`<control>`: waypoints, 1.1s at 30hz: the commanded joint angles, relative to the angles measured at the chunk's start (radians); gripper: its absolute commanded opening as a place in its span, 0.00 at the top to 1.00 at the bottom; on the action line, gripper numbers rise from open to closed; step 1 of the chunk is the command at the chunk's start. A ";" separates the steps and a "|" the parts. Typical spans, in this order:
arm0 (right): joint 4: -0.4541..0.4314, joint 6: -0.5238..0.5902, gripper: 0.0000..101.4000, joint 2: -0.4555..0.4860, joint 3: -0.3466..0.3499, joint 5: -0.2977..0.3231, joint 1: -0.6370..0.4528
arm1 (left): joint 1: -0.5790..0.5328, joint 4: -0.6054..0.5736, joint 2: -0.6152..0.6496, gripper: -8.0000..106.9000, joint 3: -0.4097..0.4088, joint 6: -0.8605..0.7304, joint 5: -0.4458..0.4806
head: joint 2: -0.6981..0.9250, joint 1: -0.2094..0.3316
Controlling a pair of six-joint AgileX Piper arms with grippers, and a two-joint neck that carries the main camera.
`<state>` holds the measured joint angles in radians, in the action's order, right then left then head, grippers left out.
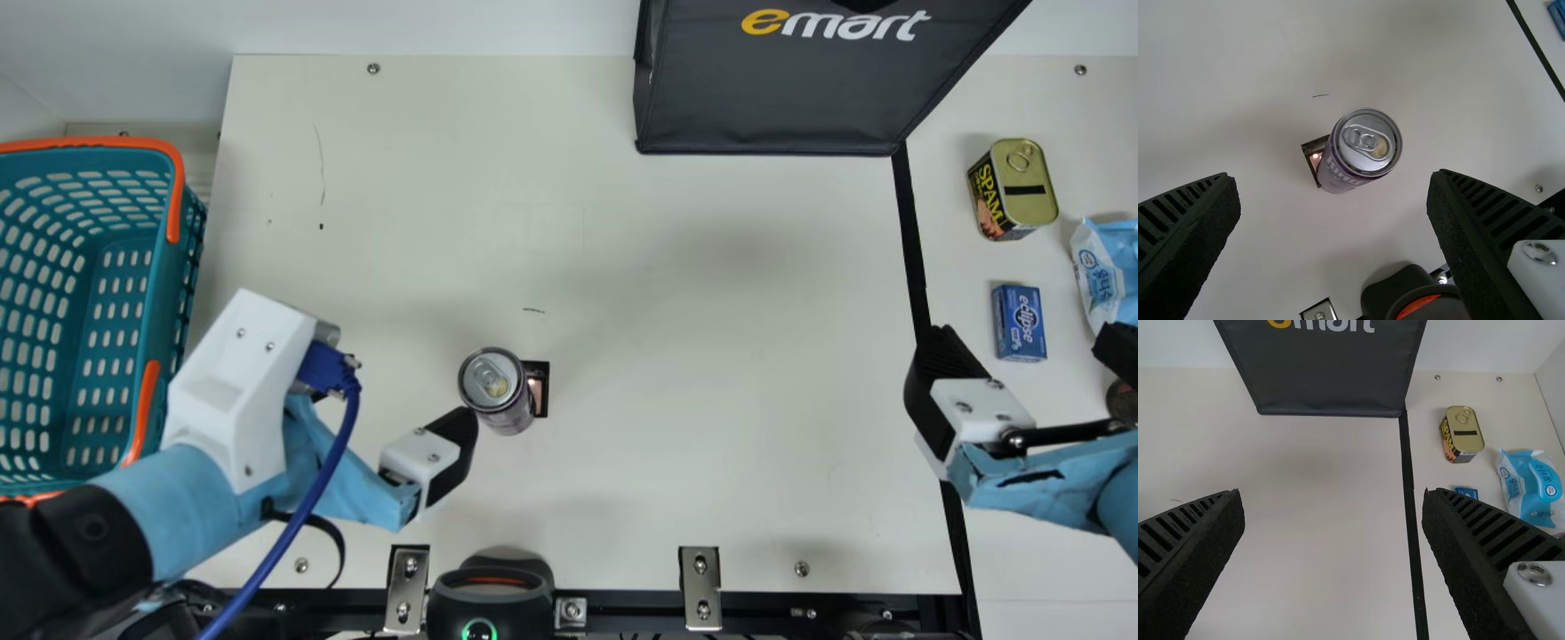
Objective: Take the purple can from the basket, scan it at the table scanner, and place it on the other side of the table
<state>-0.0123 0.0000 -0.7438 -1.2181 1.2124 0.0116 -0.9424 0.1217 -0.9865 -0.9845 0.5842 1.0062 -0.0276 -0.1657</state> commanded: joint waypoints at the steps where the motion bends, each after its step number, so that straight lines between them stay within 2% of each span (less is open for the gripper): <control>1: 0.000 0.000 0.06 0.000 0.000 0.000 0.000 | -0.033 0.022 -0.011 0.15 -0.002 0.062 -0.003 | 0.000 0.027; 19: 0.000 0.000 0.06 0.000 0.000 0.000 0.000 | -0.179 0.176 -0.170 0.15 -0.022 0.241 -0.051 | 0.000 0.027; 26: 0.000 0.000 0.06 0.000 0.000 0.000 0.000 | -0.171 0.192 -0.186 0.15 -0.012 0.208 -0.067 | 0.000 0.027; 33: 0.000 0.000 0.06 0.000 0.000 0.000 0.000 | -0.130 0.167 -0.195 0.15 0.031 0.115 -0.141 | 0.000 0.027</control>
<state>-0.0123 0.0000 -0.7438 -1.2181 1.2125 0.0116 -1.0767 0.2926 -1.1795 -0.9606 0.7220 0.8825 -0.0276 -0.1657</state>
